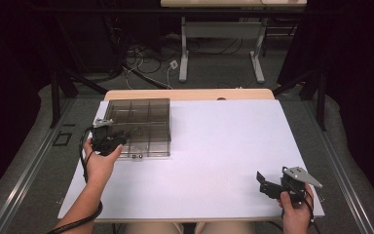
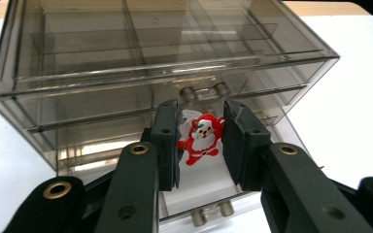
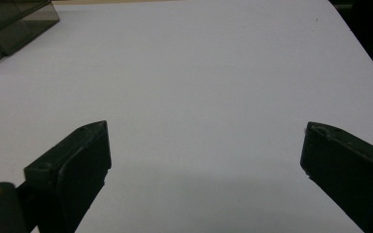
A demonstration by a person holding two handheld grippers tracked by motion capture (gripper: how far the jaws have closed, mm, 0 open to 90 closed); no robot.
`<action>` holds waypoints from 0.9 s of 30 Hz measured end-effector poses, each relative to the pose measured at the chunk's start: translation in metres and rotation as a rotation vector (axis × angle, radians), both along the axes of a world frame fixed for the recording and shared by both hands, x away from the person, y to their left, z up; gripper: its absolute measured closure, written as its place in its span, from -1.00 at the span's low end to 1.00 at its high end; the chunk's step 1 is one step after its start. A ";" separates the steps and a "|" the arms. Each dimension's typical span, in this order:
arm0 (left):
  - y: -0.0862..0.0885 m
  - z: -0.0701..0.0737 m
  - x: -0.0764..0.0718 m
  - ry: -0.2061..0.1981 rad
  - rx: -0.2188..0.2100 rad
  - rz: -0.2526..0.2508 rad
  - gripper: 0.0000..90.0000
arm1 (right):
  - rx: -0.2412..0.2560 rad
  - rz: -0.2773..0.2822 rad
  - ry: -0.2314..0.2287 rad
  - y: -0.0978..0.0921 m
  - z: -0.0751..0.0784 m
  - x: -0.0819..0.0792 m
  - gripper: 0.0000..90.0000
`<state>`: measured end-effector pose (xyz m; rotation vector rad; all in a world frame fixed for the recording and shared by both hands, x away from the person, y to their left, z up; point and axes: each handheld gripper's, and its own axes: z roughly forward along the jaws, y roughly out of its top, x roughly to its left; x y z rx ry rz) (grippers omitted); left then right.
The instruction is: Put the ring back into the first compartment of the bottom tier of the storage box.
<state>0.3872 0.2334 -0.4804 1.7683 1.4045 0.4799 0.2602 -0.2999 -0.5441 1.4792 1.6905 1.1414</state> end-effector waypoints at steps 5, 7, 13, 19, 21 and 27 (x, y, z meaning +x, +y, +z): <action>0.005 -0.004 0.000 0.005 0.002 0.016 0.51 | 0.001 -0.001 -0.006 0.000 -0.001 0.000 -0.91; 0.007 -0.005 0.000 0.006 0.003 0.021 0.51 | 0.002 -0.004 -0.004 0.001 0.000 0.000 -0.91; 0.013 -0.010 0.001 0.023 0.006 0.039 0.51 | 0.003 -0.002 -0.002 0.001 -0.001 0.000 -0.91; 0.017 -0.018 0.002 0.034 0.005 0.060 0.51 | -0.002 0.006 0.002 0.001 0.000 0.000 -0.91; 0.018 -0.020 0.002 0.039 0.009 0.064 0.51 | 0.000 0.001 -0.003 0.001 -0.001 0.000 -0.91; 0.023 -0.027 0.002 0.050 0.010 0.085 0.51 | 0.002 0.006 0.000 0.001 -0.001 0.000 -0.91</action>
